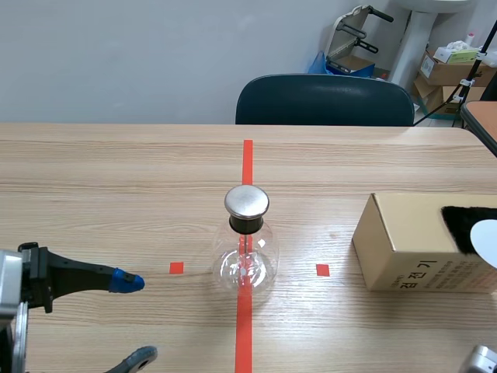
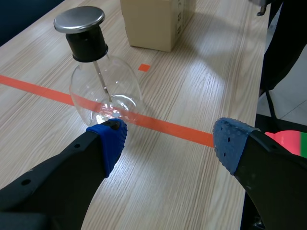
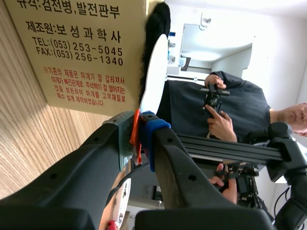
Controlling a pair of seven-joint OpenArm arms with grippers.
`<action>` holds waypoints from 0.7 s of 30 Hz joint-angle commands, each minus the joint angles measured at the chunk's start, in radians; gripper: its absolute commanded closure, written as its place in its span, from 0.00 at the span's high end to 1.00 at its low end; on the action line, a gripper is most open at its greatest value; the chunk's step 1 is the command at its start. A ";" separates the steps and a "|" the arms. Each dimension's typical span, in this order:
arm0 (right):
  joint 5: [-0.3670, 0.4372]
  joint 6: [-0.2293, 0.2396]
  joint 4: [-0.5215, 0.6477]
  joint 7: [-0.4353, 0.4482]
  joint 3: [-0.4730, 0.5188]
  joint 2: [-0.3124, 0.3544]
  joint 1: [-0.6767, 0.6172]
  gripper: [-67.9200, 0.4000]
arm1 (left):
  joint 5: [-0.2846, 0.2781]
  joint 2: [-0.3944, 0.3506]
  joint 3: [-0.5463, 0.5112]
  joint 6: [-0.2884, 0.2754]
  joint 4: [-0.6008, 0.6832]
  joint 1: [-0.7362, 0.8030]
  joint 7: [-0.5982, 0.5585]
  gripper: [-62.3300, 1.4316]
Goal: Do the electroscope experiment
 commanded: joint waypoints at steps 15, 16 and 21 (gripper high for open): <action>-0.025 -0.057 0.012 -0.057 -0.002 0.016 0.000 0.02 | -0.072 -0.052 -0.223 -0.166 0.060 0.156 -0.158 0.66; -0.026 -0.057 0.011 -0.102 -0.002 0.016 0.000 0.02 | -0.072 -0.053 -0.238 -0.176 0.060 0.166 -0.165 0.66; -0.066 -0.057 0.011 -0.095 -0.002 0.027 0.000 0.02 | -0.071 -0.052 -0.306 -0.193 0.060 0.203 -0.202 0.66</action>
